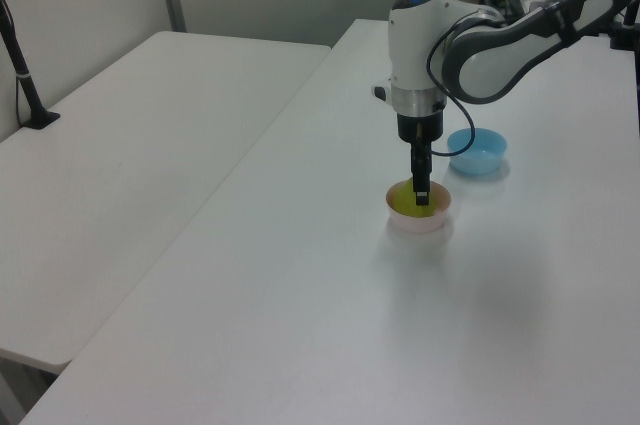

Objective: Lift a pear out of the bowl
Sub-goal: 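Lower the open gripper into the pink bowl and close on the green pear, then lift the green pear up out of the pink bowl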

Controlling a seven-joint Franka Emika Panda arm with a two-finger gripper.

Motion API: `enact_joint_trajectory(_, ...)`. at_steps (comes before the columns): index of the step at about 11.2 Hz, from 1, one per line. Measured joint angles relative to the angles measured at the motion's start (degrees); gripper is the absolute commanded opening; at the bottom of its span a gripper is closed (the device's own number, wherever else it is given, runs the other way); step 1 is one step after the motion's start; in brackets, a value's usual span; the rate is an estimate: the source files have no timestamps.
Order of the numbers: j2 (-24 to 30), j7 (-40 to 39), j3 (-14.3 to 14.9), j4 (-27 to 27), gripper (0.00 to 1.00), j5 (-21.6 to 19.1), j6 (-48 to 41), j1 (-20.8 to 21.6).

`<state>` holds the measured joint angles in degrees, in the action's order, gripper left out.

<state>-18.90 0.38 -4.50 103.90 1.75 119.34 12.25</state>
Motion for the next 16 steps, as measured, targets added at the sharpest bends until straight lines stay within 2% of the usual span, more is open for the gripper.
enact_joint_trajectory(2,-0.8,0.2,0.0,0.0,0.80,0.0,0.8,0.0)
enact_joint_trajectory(5,-1.2,0.3,0.0,0.0,0.79,1.8,0.8,0.0)
enact_joint_trajectory(7,-1.7,0.4,0.0,0.0,0.50,2.2,1.1,0.0)
enact_joint_trajectory(8,-1.7,0.4,0.0,0.0,0.42,2.3,1.2,0.0)
enact_joint_trajectory(13,-1.2,0.5,0.0,-1.1,0.42,2.6,0.3,0.1)
enact_joint_trajectory(16,1.1,0.5,-0.1,-5.0,0.42,2.6,-6.9,0.3)
